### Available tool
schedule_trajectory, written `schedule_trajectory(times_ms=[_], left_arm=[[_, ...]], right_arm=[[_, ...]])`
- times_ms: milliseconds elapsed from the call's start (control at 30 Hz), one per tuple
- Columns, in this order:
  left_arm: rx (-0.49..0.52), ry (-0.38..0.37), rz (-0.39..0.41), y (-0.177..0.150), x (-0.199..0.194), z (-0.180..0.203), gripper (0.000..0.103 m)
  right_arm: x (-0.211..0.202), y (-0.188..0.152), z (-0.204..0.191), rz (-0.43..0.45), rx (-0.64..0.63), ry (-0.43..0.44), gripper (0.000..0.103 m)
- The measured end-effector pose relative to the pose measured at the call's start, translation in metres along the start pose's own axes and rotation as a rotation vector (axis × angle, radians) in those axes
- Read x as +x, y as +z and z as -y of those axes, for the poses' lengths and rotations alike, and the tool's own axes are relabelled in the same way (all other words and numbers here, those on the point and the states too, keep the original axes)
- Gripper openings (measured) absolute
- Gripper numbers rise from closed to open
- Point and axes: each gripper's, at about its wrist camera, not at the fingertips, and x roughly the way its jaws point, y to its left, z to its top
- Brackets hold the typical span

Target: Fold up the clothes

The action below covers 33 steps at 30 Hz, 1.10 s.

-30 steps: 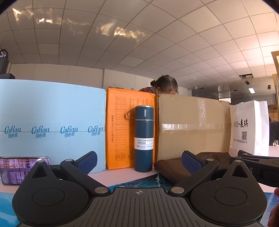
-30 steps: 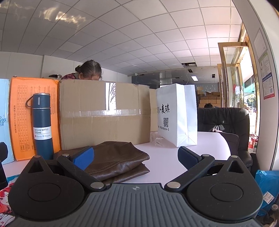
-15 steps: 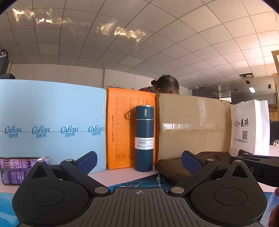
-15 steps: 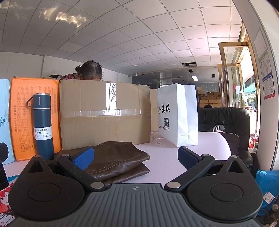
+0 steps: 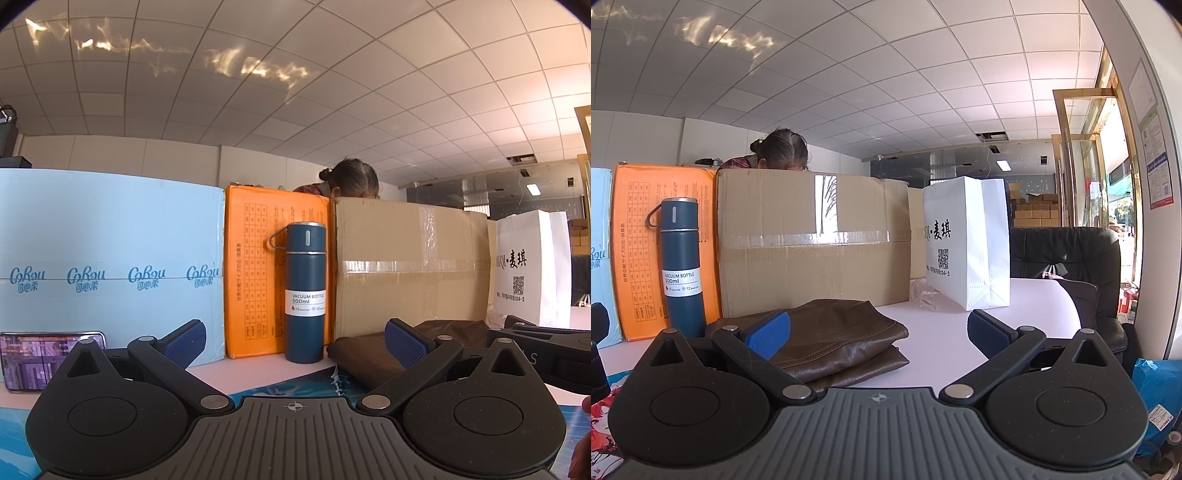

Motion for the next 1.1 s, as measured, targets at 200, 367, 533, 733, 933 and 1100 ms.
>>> schedule_trajectory(times_ms=[200,367,533,733,933,1100], left_arm=[[0.002,-0.005,0.001,-0.0005,0.0002,-0.0002,0.103],[0.004,-0.009,0.002,-0.0009,0.0002,0.0003,0.103],[0.007,-0.014,0.004,-0.0009,0.0003,0.0009,0.103],[0.007,-0.014,0.003,0.0002,0.0012,0.0006,0.103],[0.008,-0.013,0.002,0.0009,0.0013,0.0009,0.103],[0.008,-0.013,0.000,0.0011,0.0012,0.0009,0.103]], right_arm=[[0.0007,-0.0001,-0.0002,0.000,0.000,0.000,0.103],[0.0005,-0.0002,0.0001,0.000,0.001,0.000,0.103],[0.0000,-0.0003,0.0008,0.000,0.002,0.000,0.103],[-0.0003,-0.0003,0.0006,-0.001,0.002,0.000,0.103],[0.0001,0.0001,0.0009,-0.008,0.002,0.000,0.103],[0.0020,0.0001,0.0007,-0.022,-0.001,0.002,0.103]])
